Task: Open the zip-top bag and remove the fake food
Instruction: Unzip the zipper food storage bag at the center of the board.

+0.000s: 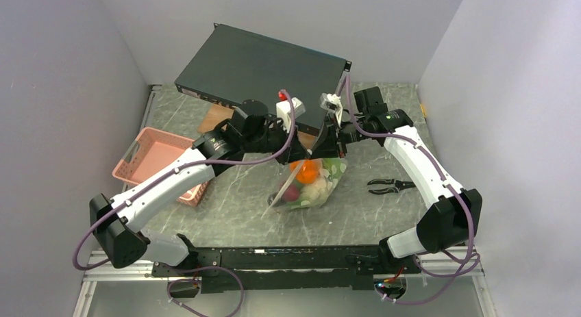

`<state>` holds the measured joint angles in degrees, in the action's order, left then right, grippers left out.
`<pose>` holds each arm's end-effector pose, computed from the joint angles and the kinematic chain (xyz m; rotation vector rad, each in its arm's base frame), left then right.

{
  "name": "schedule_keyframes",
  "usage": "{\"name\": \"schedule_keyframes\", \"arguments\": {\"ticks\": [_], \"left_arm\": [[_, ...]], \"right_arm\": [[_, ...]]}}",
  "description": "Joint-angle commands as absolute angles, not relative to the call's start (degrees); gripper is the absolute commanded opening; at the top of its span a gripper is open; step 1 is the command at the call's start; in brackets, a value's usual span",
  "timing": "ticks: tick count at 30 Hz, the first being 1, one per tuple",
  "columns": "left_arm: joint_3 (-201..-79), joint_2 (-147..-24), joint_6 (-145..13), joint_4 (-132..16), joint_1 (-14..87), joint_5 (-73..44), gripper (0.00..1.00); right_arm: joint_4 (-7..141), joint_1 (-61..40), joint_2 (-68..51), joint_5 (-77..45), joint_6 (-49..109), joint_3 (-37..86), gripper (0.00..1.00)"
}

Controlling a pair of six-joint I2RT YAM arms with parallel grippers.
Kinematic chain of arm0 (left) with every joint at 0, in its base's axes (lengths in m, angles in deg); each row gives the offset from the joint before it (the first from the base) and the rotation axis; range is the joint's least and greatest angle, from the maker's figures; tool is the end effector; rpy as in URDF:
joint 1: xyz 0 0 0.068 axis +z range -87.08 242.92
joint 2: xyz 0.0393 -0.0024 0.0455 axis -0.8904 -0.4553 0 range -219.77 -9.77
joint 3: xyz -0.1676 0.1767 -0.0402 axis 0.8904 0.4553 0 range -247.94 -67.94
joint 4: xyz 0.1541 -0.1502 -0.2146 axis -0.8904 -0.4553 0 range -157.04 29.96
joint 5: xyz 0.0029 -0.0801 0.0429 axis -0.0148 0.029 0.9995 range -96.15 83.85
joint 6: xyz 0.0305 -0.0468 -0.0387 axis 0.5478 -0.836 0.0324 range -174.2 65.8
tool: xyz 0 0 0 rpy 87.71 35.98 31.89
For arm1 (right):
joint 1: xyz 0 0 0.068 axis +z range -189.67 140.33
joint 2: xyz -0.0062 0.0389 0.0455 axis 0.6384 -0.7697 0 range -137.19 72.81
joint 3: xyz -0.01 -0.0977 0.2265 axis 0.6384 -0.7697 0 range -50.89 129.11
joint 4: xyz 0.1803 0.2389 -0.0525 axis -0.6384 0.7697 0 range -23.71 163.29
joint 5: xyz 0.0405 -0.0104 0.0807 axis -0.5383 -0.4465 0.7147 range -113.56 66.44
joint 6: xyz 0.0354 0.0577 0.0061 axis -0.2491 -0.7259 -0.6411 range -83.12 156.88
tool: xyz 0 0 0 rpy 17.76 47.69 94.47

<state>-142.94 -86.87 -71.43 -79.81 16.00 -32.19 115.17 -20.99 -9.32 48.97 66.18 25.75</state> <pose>0.2374 -0.2889 0.3482 0.8462 1.9249 -1.1530 0.3002 0.1565 0.3070 -1.2689 1.6680 1.4292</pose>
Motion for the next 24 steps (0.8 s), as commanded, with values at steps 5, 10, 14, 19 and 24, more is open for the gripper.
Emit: {"name": "schedule_keyframes", "arguments": {"ticks": [5, 10, 14, 19, 24], "left_arm": [[-146.6, -87.7, -71.6, -92.7, 13.8, -23.8, 0.00], [-141.2, -85.1, -67.1, -86.5, 12.9, -20.0, 0.00], [-137.3, -83.6, -64.4, -81.9, 11.8, -19.3, 0.00], [-134.8, -83.4, -64.2, -81.5, 10.8, -19.5, 0.00], [-131.1, -82.4, -69.2, -74.8, 10.7, -24.5, 0.00]], "right_arm": [[109.0, -22.7, -6.5, 51.0, 61.3, 28.0, 0.00], [111.5, -23.4, -4.9, 53.6, 64.2, 26.9, 0.00], [109.6, -23.9, -4.3, 51.9, 62.8, 25.3, 0.00], [105.9, -24.0, -3.6, 48.3, 59.0, 23.2, 0.00], [103.2, -23.9, -3.4, 46.5, 56.2, 21.6, 0.00]]}}
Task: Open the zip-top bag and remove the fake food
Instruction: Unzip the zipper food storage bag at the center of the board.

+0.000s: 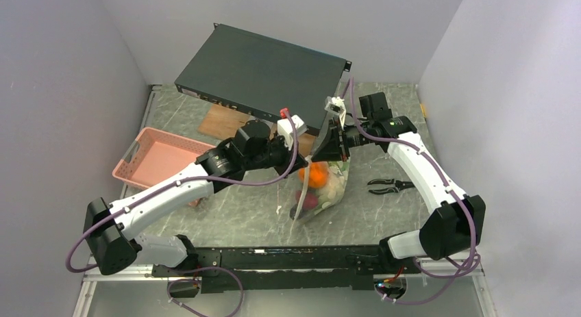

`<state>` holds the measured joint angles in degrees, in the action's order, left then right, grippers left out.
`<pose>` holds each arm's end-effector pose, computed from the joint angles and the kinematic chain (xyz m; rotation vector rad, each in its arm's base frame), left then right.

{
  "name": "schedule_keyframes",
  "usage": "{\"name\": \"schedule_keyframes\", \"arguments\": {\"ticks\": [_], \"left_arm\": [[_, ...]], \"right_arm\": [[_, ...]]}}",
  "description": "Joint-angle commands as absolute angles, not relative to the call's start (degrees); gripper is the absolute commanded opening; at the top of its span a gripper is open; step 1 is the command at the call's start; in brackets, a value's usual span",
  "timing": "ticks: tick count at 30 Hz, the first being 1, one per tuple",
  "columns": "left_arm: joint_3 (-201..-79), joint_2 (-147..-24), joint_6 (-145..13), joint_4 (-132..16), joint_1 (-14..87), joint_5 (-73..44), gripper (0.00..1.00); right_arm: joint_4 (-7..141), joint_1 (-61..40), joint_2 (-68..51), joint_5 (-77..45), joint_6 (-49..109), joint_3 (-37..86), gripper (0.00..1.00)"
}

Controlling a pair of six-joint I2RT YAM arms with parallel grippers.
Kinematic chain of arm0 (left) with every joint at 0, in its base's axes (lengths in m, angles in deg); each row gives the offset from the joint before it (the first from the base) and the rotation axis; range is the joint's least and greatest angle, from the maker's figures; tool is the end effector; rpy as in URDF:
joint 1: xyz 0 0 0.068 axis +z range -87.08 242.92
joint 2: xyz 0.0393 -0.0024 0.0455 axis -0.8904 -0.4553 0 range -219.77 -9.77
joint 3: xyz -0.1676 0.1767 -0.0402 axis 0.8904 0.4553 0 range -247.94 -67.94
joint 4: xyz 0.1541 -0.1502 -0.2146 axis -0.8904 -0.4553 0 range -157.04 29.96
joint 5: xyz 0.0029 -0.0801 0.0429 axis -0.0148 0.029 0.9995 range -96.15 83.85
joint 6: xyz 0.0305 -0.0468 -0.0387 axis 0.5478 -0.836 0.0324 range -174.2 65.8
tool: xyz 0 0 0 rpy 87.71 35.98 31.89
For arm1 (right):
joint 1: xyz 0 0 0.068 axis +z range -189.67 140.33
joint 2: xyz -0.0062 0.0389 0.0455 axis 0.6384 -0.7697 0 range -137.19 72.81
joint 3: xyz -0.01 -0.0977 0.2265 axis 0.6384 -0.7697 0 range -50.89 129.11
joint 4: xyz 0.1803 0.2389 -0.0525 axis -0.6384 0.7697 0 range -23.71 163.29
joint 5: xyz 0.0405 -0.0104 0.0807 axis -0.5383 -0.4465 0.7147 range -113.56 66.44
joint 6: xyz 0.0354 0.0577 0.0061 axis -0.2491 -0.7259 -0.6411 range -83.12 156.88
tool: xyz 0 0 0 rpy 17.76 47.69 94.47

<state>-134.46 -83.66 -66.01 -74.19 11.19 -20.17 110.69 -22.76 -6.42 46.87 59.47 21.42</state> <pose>0.2173 -0.2967 0.3171 0.8632 1.8730 -0.9513 0.2993 0.1448 0.2991 -1.1704 1.7569 1.4087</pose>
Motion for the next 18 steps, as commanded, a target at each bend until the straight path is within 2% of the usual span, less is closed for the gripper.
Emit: {"name": "schedule_keyframes", "arguments": {"ticks": [1, 8, 18], "left_arm": [[-130.8, -82.5, -70.9, -73.4, 10.7, -25.1, 0.00], [-130.9, -84.8, -76.4, -73.2, 10.8, -23.1, 0.00], [-132.1, -82.5, -72.7, -76.4, 10.8, -19.7, 0.00]], "right_arm": [[102.5, -23.7, -3.4, 46.0, 55.6, 21.5, 0.00], [100.3, -23.2, -3.3, 46.0, 53.2, 21.1, 0.00], [102.1, -23.4, -2.5, 48.0, 55.9, 20.3, 0.00]]}}
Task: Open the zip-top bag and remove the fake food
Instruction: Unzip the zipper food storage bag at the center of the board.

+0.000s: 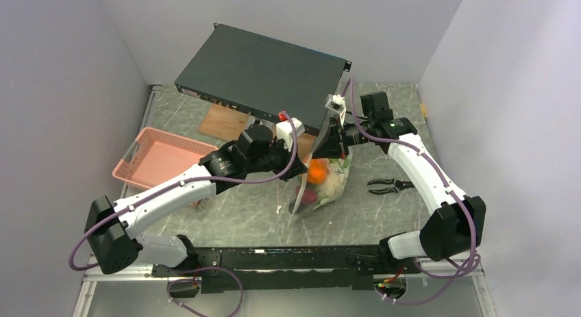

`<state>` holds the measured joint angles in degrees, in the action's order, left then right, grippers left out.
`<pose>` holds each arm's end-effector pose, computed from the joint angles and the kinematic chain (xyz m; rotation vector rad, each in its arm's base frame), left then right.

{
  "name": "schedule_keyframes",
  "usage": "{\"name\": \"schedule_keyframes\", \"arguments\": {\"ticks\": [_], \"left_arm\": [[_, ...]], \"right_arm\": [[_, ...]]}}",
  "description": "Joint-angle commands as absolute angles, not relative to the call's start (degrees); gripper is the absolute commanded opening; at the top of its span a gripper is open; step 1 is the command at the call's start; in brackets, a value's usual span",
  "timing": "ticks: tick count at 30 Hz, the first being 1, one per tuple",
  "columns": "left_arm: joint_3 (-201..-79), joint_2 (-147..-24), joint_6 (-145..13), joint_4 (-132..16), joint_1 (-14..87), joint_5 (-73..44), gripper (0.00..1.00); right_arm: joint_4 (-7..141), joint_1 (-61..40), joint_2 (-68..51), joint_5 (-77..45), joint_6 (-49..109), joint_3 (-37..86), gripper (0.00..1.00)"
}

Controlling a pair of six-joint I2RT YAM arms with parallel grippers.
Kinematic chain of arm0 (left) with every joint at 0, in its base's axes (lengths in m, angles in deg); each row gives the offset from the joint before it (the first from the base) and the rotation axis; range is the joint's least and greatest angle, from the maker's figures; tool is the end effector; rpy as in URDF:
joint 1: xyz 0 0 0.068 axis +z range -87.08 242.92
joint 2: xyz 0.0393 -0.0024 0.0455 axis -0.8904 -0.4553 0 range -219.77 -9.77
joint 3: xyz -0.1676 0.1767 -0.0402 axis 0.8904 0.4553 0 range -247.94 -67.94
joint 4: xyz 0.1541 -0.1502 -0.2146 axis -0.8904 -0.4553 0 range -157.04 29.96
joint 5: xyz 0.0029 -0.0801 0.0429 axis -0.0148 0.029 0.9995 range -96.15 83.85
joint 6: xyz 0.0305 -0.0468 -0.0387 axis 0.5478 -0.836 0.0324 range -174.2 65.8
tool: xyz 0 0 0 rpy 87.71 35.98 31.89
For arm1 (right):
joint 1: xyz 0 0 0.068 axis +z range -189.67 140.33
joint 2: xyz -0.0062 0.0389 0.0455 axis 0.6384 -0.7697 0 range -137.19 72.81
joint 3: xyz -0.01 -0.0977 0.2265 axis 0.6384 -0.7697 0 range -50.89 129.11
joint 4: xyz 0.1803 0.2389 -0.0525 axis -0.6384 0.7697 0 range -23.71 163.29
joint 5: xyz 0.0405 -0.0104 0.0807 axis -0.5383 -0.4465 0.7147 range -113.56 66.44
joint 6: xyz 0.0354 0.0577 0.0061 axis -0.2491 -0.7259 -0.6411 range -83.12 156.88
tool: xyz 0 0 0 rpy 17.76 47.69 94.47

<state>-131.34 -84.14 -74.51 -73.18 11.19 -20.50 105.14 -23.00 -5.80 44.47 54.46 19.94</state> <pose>0.2174 -0.2972 0.2938 0.7445 2.0048 -1.0293 0.3049 0.1442 0.2976 -1.1207 1.7829 1.3660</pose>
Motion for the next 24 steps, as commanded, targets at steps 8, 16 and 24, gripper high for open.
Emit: {"name": "schedule_keyframes", "arguments": {"ticks": [8, 16, 24], "left_arm": [[-135.7, -82.3, -65.1, -83.5, 10.7, -17.3, 0.00], [-136.5, -82.4, -61.5, -84.8, 10.7, -17.0, 0.00], [-136.0, -82.0, -60.1, -84.3, 10.8, -16.9, 0.00]], "right_arm": [[109.2, -26.6, -1.9, 52.6, 63.9, 21.7, 0.00], [111.7, -28.7, -1.0, 53.4, 67.6, 20.1, 0.00], [111.4, -30.7, -0.5, 53.2, 68.1, 18.2, 0.00]]}}
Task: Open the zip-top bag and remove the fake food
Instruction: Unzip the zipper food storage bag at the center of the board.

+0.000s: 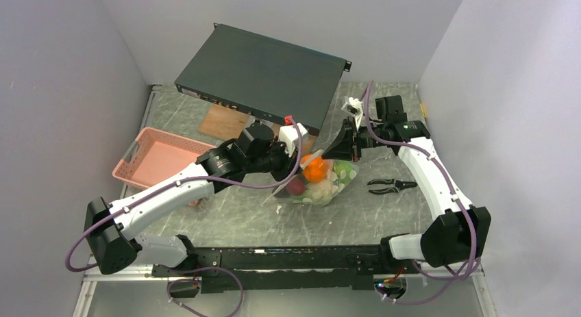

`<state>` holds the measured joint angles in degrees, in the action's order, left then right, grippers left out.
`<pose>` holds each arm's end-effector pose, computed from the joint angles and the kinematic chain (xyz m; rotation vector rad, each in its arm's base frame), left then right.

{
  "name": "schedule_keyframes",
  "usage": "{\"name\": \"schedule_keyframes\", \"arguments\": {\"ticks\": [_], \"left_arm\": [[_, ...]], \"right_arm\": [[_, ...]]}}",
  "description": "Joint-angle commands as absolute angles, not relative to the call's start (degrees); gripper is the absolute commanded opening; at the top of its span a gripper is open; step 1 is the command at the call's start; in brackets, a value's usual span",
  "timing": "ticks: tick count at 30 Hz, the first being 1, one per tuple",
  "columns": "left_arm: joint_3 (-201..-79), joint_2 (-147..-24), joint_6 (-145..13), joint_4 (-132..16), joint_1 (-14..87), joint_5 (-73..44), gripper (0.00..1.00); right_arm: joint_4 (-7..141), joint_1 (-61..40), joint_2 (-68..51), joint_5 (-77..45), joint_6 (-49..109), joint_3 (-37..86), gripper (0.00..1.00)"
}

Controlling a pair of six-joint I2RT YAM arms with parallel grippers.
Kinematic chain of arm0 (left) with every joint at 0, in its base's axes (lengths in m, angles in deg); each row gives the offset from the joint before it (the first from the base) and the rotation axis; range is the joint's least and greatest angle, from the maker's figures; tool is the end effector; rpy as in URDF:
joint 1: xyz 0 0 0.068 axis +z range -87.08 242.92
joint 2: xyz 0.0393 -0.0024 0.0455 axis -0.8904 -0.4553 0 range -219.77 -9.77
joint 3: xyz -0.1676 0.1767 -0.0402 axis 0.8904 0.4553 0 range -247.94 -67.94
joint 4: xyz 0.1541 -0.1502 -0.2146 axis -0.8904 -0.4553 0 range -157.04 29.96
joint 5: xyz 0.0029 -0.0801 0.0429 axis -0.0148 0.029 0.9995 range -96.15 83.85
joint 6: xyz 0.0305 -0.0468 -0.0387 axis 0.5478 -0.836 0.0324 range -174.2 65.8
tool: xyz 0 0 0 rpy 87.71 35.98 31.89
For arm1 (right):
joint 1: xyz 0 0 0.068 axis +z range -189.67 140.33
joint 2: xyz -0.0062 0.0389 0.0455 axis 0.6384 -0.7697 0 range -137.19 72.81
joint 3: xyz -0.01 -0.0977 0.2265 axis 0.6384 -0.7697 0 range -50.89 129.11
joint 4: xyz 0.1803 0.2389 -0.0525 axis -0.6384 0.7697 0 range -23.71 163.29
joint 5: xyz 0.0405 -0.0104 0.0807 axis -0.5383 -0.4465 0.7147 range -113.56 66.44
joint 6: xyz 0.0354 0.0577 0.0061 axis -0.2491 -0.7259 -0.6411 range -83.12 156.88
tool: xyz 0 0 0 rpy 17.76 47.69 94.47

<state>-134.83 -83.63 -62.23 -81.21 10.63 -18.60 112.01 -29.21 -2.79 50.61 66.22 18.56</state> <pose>0.2118 -0.2931 0.3056 0.9454 1.9498 -0.8549 0.2959 0.1081 0.3019 -1.1443 1.6622 1.3450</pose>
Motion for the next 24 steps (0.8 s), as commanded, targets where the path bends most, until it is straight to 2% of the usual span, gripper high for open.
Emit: {"name": "schedule_keyframes", "arguments": {"ticks": [1, 24], "left_arm": [[-136.0, -82.1, -59.9, -84.4, 10.8, -16.8, 0.00], [-135.9, -81.3, -56.6, -87.0, 11.0, -15.1, 0.00]], "right_arm": [[111.6, -30.9, -0.5, 53.2, 68.2, 18.1, 0.00], [113.0, -35.2, -0.4, 53.0, 70.3, 18.6, 0.00]]}}
